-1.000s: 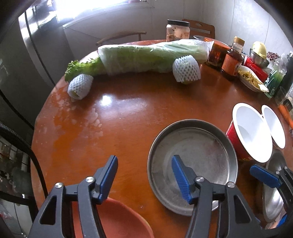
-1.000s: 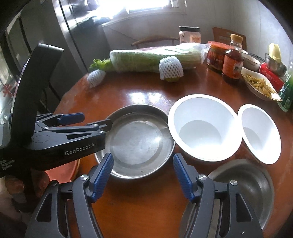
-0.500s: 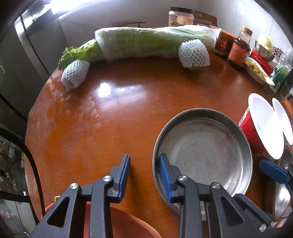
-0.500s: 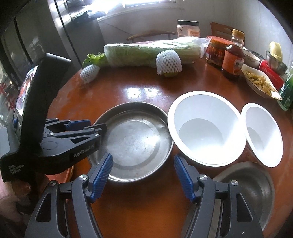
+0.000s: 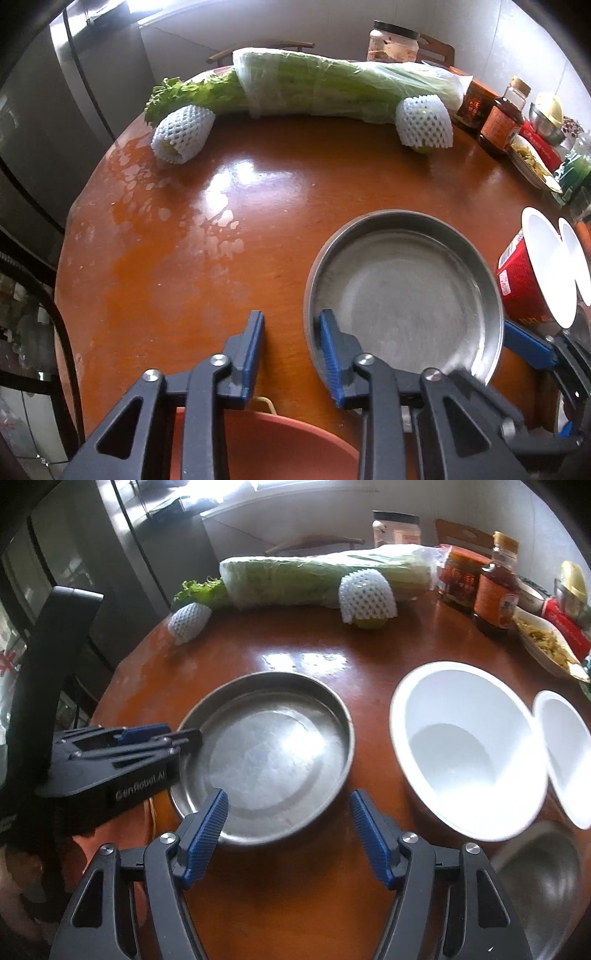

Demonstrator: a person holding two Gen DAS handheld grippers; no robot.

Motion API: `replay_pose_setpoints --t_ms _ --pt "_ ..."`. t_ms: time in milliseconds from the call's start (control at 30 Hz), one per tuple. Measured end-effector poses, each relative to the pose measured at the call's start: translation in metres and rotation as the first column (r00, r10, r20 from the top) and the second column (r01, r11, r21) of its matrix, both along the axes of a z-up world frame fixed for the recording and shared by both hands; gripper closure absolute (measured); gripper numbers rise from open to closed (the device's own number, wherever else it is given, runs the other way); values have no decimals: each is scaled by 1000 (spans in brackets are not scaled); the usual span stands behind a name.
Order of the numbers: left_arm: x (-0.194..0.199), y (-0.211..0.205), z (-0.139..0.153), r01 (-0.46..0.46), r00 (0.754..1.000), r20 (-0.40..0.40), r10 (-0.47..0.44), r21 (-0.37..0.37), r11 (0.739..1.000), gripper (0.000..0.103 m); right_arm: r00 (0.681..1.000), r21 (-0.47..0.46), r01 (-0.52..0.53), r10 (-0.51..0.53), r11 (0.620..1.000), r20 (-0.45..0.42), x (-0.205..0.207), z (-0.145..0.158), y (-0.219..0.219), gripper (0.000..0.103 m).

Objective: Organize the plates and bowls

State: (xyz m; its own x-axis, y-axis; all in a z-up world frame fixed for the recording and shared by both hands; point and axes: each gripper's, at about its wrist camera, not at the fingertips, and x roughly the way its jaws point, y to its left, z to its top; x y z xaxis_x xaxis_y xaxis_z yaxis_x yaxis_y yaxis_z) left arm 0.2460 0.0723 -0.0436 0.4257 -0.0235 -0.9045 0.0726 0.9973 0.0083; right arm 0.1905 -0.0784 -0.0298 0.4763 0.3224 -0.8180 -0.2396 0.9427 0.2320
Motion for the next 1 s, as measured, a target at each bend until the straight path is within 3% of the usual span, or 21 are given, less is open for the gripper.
replay_pose_setpoints --t_ms 67,133,400,1000 --pt "-1 -2 1 20 1000 1 -20 -25 999 77 1000 -25 9 -8 1000 18 3 -2 1 59" --pt "-2 -4 1 25 1000 4 -25 -18 1000 77 1000 -7 -8 8 1000 18 5 -6 2 69" --pt "-10 3 9 20 999 44 -17 -63 998 78 997 -17 3 -2 1000 83 -1 7 4 69" --pt "-56 19 73 -6 977 210 24 -86 996 78 976 10 -20 17 1000 217 -34 59 13 69"
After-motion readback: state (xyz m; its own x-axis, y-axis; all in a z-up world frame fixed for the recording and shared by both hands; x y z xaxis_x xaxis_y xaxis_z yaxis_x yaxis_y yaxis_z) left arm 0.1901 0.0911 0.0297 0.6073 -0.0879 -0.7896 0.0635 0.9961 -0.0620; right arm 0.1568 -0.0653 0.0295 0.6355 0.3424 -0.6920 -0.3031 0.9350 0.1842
